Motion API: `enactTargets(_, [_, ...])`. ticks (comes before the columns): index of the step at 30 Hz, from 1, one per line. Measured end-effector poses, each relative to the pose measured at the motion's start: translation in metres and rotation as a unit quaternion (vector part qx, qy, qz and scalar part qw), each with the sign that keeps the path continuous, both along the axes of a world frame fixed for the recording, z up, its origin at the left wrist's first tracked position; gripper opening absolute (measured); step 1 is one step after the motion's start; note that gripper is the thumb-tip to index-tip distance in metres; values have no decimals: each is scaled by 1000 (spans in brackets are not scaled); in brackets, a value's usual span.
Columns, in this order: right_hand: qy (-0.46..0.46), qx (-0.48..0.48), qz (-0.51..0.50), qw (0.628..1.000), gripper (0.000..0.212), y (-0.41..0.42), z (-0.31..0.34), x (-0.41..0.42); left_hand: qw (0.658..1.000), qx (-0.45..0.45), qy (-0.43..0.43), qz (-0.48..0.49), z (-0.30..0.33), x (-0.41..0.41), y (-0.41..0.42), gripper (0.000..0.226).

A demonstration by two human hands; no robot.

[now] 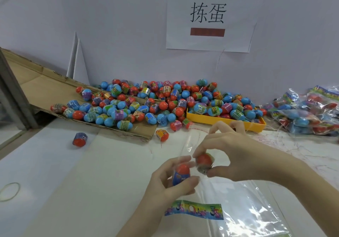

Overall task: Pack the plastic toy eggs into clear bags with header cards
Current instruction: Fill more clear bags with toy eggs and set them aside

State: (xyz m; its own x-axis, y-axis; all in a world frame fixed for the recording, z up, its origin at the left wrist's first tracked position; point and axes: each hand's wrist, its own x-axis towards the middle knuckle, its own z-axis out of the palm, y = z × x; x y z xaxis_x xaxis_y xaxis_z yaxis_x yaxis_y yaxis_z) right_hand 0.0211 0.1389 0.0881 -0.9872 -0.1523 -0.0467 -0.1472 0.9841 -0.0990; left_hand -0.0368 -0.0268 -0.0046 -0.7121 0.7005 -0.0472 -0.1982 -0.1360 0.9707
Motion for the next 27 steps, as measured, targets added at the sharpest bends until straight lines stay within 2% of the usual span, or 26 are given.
enactTargets(6, [-15,-93,-24,995,41,0,3,7,996,-21,-39,-84,6,-1,-3,53])
enactTargets(10, [-1,-111,-6,994,26,3,4,8,996,-1,-35,-84,6,-2,-6,57])
enactTargets(12, [10,-85,-10,996,30,5,2,9,996,-7,-20,-88,5,-2,-7,60])
enactTargets(14, [17,-45,-6,999,50,5,0,11,996,-17,-6,-84,3,-2,-7,62])
enactTargets(16, [10,-37,-1,999,60,3,0,13,997,-25,-3,-68,1,-2,-6,64])
enactTargets(19, [4,-38,3,999,58,0,1,13,998,-25,-3,-62,-1,-2,-6,55])
enactTargets(24, [46,-39,0,998,48,-4,-1,13,998,-20,3,-65,-2,-3,-5,40])
enactTargets(27, [39,4,15,999,46,-6,-7,15,996,-23,7,-81,-4,-2,-4,39])
